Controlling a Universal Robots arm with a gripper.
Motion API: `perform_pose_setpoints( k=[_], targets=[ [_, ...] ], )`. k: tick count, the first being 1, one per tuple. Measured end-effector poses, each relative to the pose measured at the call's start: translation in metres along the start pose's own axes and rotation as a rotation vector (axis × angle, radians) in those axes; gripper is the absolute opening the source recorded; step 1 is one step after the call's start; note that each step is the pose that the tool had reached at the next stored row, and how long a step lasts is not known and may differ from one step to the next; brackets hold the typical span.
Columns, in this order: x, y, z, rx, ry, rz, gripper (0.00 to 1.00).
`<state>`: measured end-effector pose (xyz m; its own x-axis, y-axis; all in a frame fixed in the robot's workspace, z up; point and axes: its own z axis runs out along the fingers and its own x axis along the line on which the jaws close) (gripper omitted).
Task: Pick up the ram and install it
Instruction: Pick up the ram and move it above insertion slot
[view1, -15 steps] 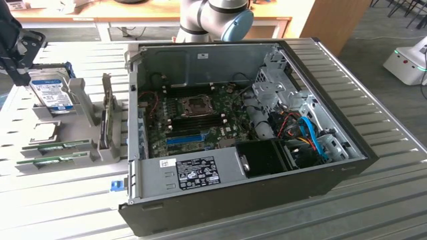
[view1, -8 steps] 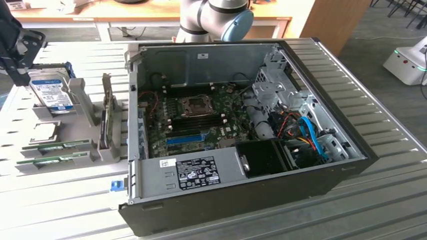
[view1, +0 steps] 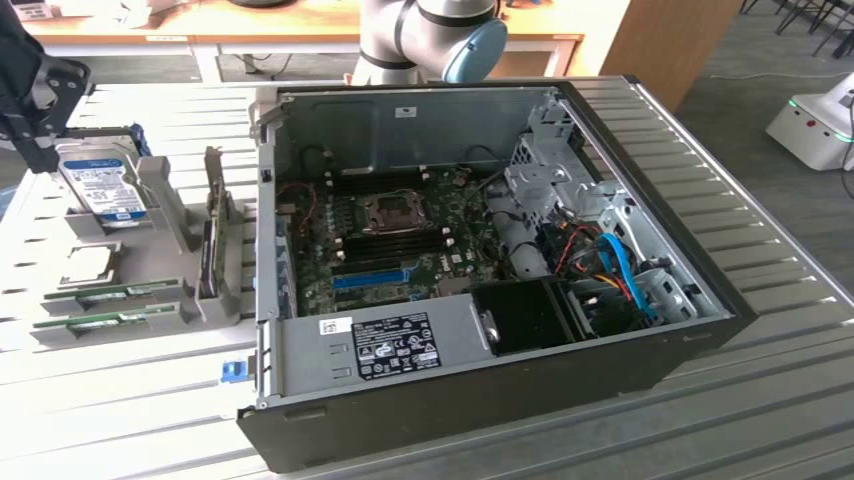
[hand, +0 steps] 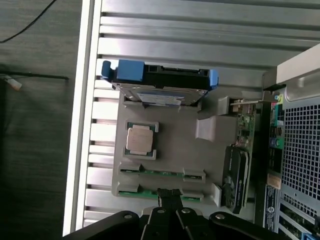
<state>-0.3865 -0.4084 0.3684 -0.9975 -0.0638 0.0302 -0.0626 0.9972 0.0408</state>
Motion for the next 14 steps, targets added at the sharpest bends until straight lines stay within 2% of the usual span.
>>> perform_pose_setpoints(
  k=[14],
  targets=[
    [0.0000, 0.0000, 0.0005, 0.0061, 0.0082, -0.200, 0.11]
  ],
)
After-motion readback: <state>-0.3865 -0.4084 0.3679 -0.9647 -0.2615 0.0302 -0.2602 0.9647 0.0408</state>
